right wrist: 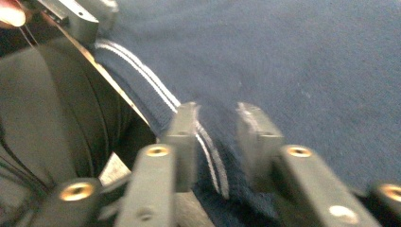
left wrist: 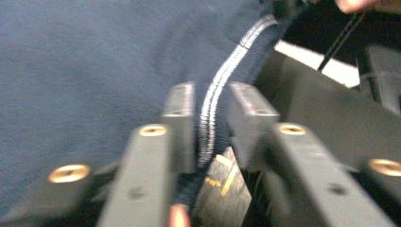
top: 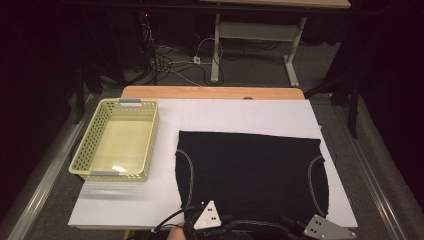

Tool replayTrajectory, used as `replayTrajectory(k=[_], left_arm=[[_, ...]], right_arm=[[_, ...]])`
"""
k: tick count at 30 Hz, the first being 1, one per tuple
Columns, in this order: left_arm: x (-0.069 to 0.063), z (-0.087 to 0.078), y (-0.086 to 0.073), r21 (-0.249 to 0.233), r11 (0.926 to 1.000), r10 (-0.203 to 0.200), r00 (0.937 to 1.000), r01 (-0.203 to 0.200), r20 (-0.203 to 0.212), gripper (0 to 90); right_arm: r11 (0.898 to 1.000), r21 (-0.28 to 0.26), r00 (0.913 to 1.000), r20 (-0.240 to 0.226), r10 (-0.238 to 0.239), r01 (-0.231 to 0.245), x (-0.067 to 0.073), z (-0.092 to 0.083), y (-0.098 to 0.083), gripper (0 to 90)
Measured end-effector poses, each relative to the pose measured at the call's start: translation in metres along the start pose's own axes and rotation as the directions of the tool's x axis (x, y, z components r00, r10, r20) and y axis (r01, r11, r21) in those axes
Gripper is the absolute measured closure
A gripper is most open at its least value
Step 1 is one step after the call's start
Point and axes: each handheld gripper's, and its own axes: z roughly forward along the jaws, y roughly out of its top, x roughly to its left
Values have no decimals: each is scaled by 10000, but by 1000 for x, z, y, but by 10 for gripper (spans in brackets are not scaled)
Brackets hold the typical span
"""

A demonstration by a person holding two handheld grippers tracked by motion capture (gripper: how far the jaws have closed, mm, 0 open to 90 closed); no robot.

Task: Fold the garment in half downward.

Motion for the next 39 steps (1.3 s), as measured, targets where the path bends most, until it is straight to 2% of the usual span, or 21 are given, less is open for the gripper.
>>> replayTrajectory(k=[4, 6, 9, 11, 13, 16, 19, 23, 27, 30, 33, 37, 39], left_arm=[[14, -16, -2, -549, 9982, -276, 9984, 249, -494, 543], [23, -26, -5, -635, 9975, -369, 9950, 311, -929, 477], [40, -40, -11, -623, 9957, -762, 9883, 685, -1318, 360], [50, -50, -18, -647, 9947, -895, 9819, 797, -1671, 307], [61, -60, -25, -666, 9943, -957, 9707, 829, -2206, 269], [76, -73, -35, -908, 9860, -1584, 9542, 1395, -2538, 151], [84, -78, -41, -1031, 9819, -1823, 9413, 1591, -2842, 105], [90, -77, -42, -1067, 9784, -2002, 9388, 1768, -2803, 0], [94, -72, -45, -992, 9802, -1939, 9341, 1716, -2999, 0], [98, -72, -48, -1163, 9749, -2166, 9300, 1899, -2970, 0], [100, -71, -49, -1257, 9722, -2262, 9310, 1976, -2865, 0], [101, -71, -49, -1262, 9722, -2249, 9357, 1971, -2718, 0], [102, -72, -49, -1292, 9746, -2129, 9364, 1831, -2790, 0]], right_arm=[[9996, -206, 9998, 35, 191, -190, -2, 4, 4, 512], [9989, -341, 9994, 73, 337, -334, -5, 6, 5, 428], [9944, -689, 9968, -78, 797, -801, -12, 10, 6, 330], [9932, -791, 9962, 114, 862, -850, -17, 13, 7, 269], [9919, -914, 9952, 346, 912, -877, -20, 15, 9, 208], [9885, -1042, 9921, 492, 1154, -1098, -24, 21, 12, 152], [9881, -1104, 9911, 680, 1147, -1068, -25, 24, 15, 108], [9849, -1327, 9893, 791, 1226, -1114, -28, 27, 17, 18], [9838, -1444, 9876, 999, 1211, -1061, -32, 29, 21, 1], [9832, -1566, 9875, 1111, 1115, -934, -33, 31, 23, 1], [9801, -1725, 9858, 1181, 1195, -982, -33, 33, 25, 1], [9786, -1797, 9857, 1157, 1224, -1004, -30, 37, 29, 1], [9795, -1765, 9865, 1133, 1185, -974, -29, 40, 32, 1]])
